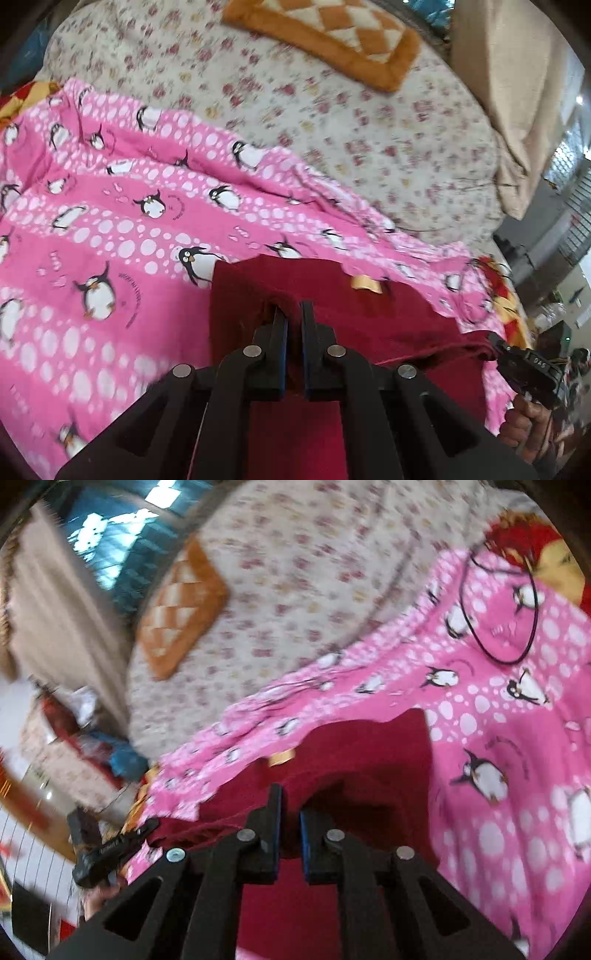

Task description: Fold small clothes

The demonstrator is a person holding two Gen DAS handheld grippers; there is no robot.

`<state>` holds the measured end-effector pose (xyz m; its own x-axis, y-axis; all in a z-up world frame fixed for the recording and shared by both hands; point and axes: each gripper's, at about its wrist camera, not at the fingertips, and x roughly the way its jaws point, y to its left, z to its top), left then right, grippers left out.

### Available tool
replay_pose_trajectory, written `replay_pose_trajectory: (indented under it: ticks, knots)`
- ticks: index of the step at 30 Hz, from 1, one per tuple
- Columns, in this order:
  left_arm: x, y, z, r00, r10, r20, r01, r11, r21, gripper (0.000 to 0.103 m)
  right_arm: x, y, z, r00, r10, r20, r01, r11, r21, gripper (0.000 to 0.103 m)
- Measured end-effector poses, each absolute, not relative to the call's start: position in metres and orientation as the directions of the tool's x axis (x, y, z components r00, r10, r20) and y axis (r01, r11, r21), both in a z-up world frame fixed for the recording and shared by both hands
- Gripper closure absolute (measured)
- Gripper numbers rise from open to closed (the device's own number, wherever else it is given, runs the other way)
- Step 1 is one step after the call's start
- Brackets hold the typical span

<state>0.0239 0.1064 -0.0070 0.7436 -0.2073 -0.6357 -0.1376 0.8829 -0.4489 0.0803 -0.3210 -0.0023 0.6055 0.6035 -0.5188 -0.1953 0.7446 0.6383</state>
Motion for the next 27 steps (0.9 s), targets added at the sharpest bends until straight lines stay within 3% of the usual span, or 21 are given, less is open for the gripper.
replay_pose_trajectory:
  ticks: [6,9,10,11,13,15,16,19,22,25,27]
  knots:
    - [0.060,0.104,-0.051,0.656,-0.185,-0.732,-0.209,0.887,-0.411,0.103,0.124,-0.320,-0.050,0.564,0.588,-0.580,-0.107,0.748,0.654,0.093]
    - [0.065,0.099,-0.050,0.642,-0.172,-0.747,-0.184,0.912,-0.368,0.103,0.128,-0.327,-0.053,0.558,0.642,-0.525,-0.112,0.686,0.719,0.088]
    - [0.065,0.099,-0.049,0.638,-0.192,-0.746,-0.178,0.906,-0.385,0.098,0.126,-0.331,-0.050,0.561,0.661,-0.498,-0.119,0.660,0.742,0.084]
    - [0.063,0.101,-0.048,0.641,-0.227,-0.733,-0.159,0.895,-0.416,0.085,0.122,-0.335,-0.045,0.576,0.679,-0.454,-0.132,0.626,0.768,0.079]
    - [0.056,0.107,-0.039,0.669,-0.260,-0.696,-0.143,0.874,-0.464,0.074,0.105,-0.350,-0.031,0.636,0.688,-0.351,-0.188,0.579,0.793,0.069]
    - [0.049,0.110,-0.025,0.701,-0.214,-0.681,-0.151,0.888,-0.435,0.046,0.091,-0.359,-0.019,0.674,0.677,-0.296,-0.228,0.572,0.788,0.060]
    - [0.046,0.111,-0.017,0.716,-0.169,-0.677,-0.164,0.903,-0.398,0.023,0.085,-0.361,-0.015,0.691,0.664,-0.286,-0.239,0.583,0.777,0.057]
    - [0.038,0.109,0.003,0.735,-0.105,-0.669,-0.185,0.919,-0.348,0.020,0.077,-0.352,-0.001,0.714,0.616,-0.332,-0.236,0.659,0.714,0.058]
    - [0.040,0.085,0.024,0.753,-0.122,-0.646,-0.138,0.932,-0.336,0.020,0.076,-0.317,0.029,0.751,0.520,-0.407,-0.276,0.808,0.521,0.066]
    - [0.062,0.044,0.026,0.742,-0.160,-0.651,-0.066,0.949,-0.308,0.020,0.091,-0.262,0.028,0.704,0.415,-0.576,-0.254,0.905,0.341,0.071]
    - [0.085,0.032,0.009,0.706,-0.153,-0.691,-0.072,0.956,-0.286,0.024,0.107,-0.231,0.009,0.640,0.308,-0.704,-0.219,0.951,0.217,0.081]
